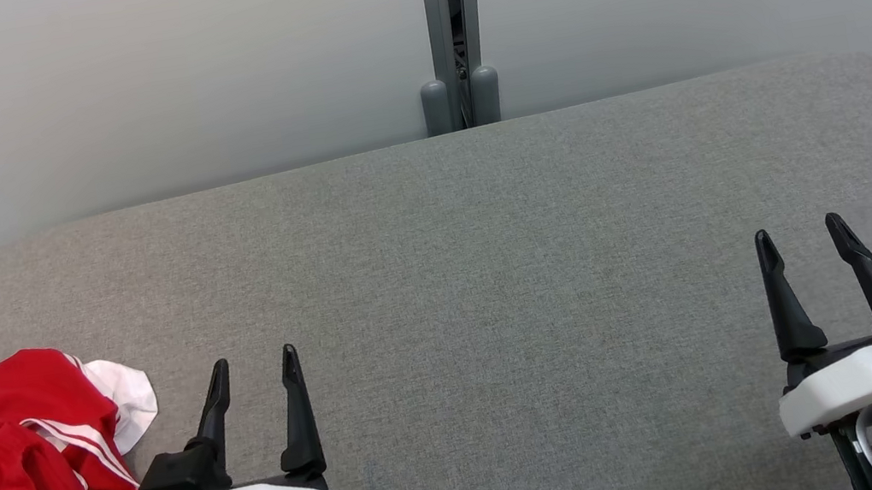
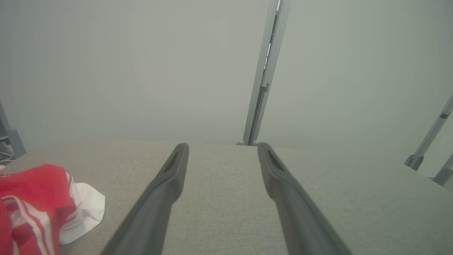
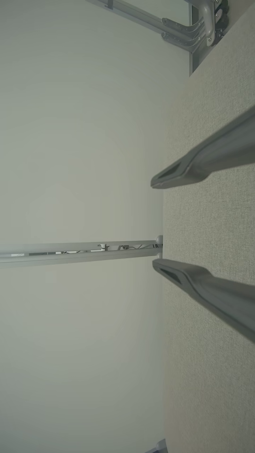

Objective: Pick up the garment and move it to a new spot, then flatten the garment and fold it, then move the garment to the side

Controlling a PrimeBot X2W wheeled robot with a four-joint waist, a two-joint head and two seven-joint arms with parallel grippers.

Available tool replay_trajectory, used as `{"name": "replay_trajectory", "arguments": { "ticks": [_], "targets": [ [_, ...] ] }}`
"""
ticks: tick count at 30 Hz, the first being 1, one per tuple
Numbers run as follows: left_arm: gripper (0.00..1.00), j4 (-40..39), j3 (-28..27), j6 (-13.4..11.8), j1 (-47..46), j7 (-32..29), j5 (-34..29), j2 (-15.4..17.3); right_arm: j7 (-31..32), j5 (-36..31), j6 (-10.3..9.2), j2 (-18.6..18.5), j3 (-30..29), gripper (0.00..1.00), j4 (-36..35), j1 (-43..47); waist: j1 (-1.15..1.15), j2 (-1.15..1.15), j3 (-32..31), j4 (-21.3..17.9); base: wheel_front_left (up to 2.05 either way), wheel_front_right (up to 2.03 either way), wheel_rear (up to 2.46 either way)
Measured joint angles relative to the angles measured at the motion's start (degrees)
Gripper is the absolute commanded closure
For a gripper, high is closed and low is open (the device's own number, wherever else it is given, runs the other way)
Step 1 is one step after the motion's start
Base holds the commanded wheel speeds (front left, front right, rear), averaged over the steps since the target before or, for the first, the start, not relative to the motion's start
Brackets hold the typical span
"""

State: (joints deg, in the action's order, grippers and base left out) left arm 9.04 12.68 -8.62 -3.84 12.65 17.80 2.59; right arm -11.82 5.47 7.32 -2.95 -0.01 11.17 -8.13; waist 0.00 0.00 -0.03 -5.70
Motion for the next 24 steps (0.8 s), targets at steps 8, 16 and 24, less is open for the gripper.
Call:
{"name": "replay_trajectory", "arguments": {
  "ticks": [8, 16, 24],
  "targets": [
    [0.0, 2.9, 0.2, -0.2, 0.2, 0.9, -0.7, 0.1, -1.1, -0.9, 0.01, 0.0, 0.5, 0.0, 1.9, -0.5, 0.0, 0.0, -0.3, -0.3, 0.0, 0.0, 0.0],
    [0.0, 3.7, 0.9, -0.9, 0.2, 1.5, -4.0, 0.1, -1.9, -3.5, 0.02, 0.1, 0.8, 0.0, 2.5, -0.7, 0.0, 0.0, -0.6, -0.6, 0.0, 0.0, 0.0],
    [0.0, 4.2, 0.9, -1.5, 0.2, 2.2, -5.5, 0.1, -2.9, -6.4, 0.07, 0.1, 1.0, 0.0, 3.0, -0.8, 0.0, 0.0, -0.7, -1.1, 0.0, 0.0, 0.0]
  ]
}}
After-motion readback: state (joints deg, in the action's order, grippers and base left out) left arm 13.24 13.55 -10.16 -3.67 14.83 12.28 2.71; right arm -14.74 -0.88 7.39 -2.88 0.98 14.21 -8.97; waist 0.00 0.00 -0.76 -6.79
